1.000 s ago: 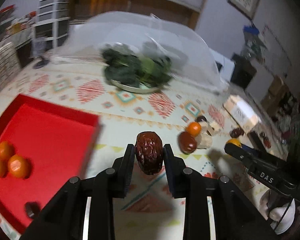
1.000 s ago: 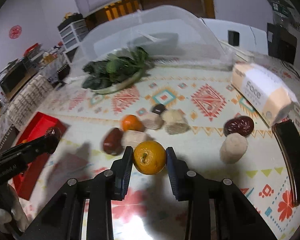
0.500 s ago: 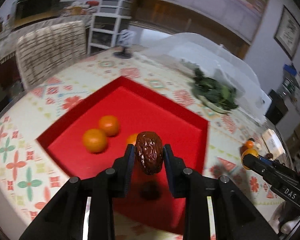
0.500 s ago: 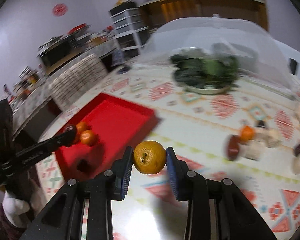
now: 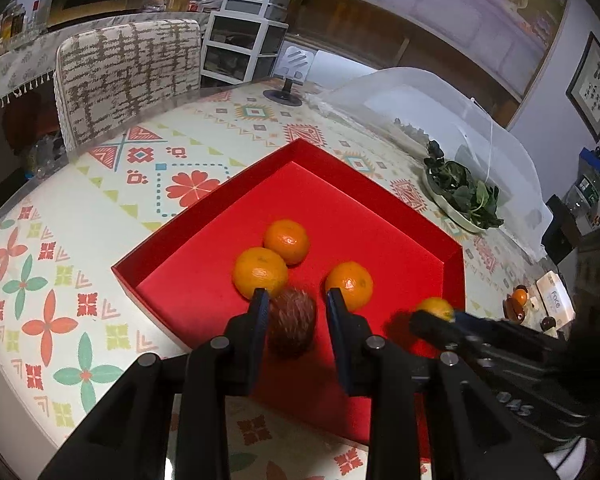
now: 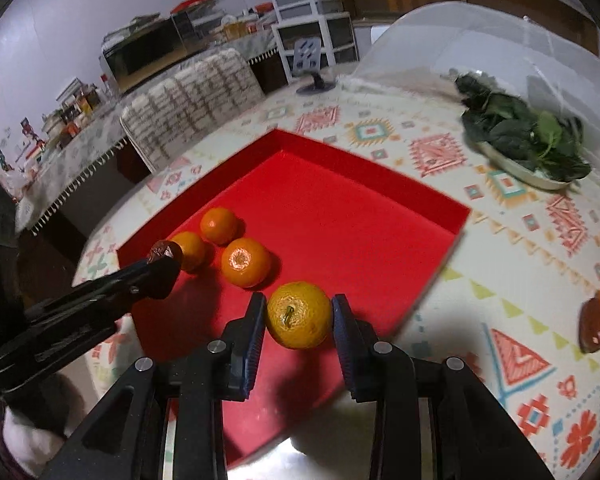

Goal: Organize fruits
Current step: 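Carry the date and mandarin into the red tray and open both grippers, then grasp a red date with the left gripper while the right gripper grasps a white yam slice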

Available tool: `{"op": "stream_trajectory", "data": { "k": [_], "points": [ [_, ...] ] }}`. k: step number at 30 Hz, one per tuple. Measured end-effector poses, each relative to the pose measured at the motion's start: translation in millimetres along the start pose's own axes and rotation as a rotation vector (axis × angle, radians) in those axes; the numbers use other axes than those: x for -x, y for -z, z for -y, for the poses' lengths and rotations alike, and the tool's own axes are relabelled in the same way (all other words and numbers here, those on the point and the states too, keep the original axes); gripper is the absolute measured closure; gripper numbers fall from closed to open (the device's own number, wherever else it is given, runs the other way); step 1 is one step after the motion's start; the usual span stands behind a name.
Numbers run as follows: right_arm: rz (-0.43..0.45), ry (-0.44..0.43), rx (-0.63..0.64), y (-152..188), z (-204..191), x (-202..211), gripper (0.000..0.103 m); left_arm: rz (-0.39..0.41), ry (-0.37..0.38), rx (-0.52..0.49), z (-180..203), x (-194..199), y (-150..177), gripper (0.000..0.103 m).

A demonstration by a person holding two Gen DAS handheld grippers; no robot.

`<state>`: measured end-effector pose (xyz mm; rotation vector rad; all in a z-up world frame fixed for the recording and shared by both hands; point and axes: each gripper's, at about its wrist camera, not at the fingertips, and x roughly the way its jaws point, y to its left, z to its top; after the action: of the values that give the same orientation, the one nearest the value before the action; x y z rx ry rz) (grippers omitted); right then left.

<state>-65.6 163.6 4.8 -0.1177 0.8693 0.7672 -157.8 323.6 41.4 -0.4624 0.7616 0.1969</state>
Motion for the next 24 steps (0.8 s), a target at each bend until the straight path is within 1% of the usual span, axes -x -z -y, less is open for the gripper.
{"op": "stream_trajectory", "data": {
  "k": [3,5,9,12,14,15,17,19,20,22,23,24],
  "points": [
    [-0.020,0.003,-0.001,0,-1,-12,0.067,0.001,0.005,0.005,-1,1,-1,0.074],
    [-0.018,0.008,0.005,1,-3,-15,0.067,0.003,0.014,0.015,-3,3,-2,0.073],
    [-0.010,-0.013,0.000,1,-6,-14,0.066,0.014,0.029,0.033,-4,9,-4,0.063],
    [0.014,-0.008,0.009,1,-8,-6,0.066,0.034,0.040,0.046,-1,17,-6,0.052],
    [0.032,-0.010,0.007,0,-7,2,0.066,0.052,0.049,0.053,1,23,-8,0.038],
    [0.045,-0.011,0.003,0,-6,8,0.066,0.063,0.064,0.056,3,27,-8,0.035],
    [0.064,-0.012,-0.005,1,-2,16,0.065,0.093,0.090,0.065,10,39,-10,0.021],
    [0.085,-0.012,-0.019,4,5,26,0.063,0.114,0.126,0.062,18,48,-10,0.014],
    [0.094,-0.010,-0.027,6,9,31,0.063,0.120,0.165,0.053,25,52,-10,0.013],
    [0.113,-0.005,-0.051,14,22,45,0.063,0.105,0.222,0.026,39,56,-8,0.013],
    [0.121,0.000,-0.066,18,30,51,0.063,0.093,0.224,0.006,48,56,-7,0.013],
    [0.126,0.004,-0.076,21,36,56,0.063,0.080,0.208,-0.013,57,55,-5,0.013]
  ]
}}
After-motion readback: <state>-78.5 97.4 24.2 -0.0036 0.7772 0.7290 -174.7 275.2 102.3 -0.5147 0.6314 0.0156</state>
